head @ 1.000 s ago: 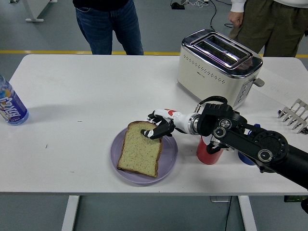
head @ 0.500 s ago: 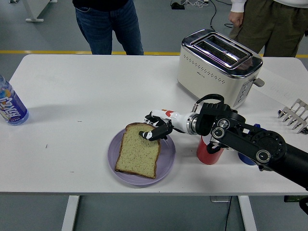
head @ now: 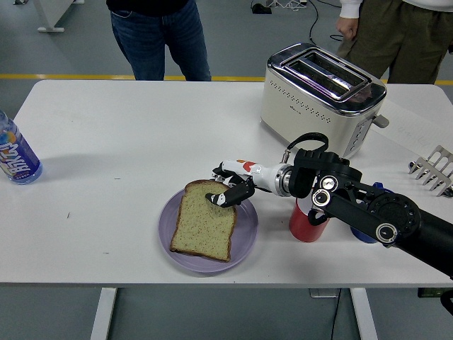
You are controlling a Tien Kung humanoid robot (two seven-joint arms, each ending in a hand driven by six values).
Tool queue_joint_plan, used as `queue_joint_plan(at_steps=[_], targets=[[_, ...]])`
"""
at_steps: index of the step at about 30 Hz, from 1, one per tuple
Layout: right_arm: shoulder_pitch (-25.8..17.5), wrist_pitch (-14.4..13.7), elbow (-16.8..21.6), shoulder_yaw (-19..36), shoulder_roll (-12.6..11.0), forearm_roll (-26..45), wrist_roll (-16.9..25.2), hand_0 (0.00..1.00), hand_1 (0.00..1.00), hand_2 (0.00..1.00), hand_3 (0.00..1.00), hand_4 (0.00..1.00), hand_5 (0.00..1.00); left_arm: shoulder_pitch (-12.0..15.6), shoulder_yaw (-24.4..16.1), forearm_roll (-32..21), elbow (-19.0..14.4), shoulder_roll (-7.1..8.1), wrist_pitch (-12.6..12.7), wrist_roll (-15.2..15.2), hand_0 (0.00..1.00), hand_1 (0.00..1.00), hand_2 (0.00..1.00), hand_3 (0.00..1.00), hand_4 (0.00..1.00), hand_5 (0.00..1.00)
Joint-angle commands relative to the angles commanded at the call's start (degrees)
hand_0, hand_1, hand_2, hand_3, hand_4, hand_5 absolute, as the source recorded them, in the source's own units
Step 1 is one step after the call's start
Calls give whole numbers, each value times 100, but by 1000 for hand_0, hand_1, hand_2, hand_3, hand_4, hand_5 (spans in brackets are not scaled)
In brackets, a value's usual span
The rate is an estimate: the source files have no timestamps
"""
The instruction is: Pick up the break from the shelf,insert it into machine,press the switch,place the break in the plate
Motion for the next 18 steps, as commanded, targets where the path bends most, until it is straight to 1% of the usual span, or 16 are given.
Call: queue_joint_plan(at_steps=[1,2,7,8,13,14,18], targets=[[1,9,-5,0,-2,-46,34,345,433,557,563,583,135,-2,5,-5,0,1,0,-1,633,491,469,540,334,805],[1,11,-8,0,-3,-70,53,462,509,590,588,601,143,-3,8,-8,0,2,0,-2,633,490,469,540,333,806],[0,10,-19,2,-11,-170,128,462,509,590,588,601,143,-6,19,-22,0,4,3,-5,633,490,469,540,333,806],[2,5,-21,2,-12,-195,142,559,588,630,636,625,156,-6,20,-22,0,4,3,-5,633,491,469,540,333,806],[0,-78,-26,18,-9,-344,244,559,588,630,636,625,156,-2,16,-22,0,2,6,-5,633,491,469,540,333,806],[0,-86,-26,20,-9,-359,251,672,671,675,698,644,162,-2,14,-21,0,2,6,-5,633,490,469,540,333,805],[-9,-98,-31,16,-10,-465,266,672,671,675,698,644,162,8,6,-7,0,1,4,-2,633,490,469,540,333,805]])
